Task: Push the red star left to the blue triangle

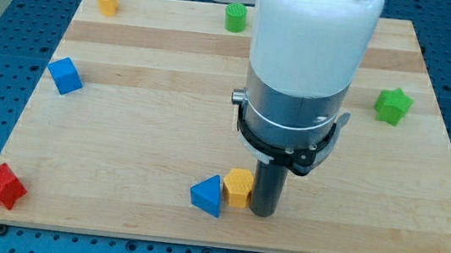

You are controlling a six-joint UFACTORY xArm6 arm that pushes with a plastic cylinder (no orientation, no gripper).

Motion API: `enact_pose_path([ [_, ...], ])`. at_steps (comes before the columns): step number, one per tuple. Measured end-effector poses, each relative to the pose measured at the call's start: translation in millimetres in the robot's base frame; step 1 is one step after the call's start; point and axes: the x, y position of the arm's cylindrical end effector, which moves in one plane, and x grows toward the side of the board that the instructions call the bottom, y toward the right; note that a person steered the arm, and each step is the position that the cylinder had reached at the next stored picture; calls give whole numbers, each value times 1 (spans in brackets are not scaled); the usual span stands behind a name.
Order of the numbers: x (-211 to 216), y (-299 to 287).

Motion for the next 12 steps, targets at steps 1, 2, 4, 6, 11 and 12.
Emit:
enact_pose_path([
  [1,-1,12],
  [2,-40,9],
  [4,-97,-70],
  [6,-42,-192],
  [11,-48,-343],
  [12,-48,-343],
])
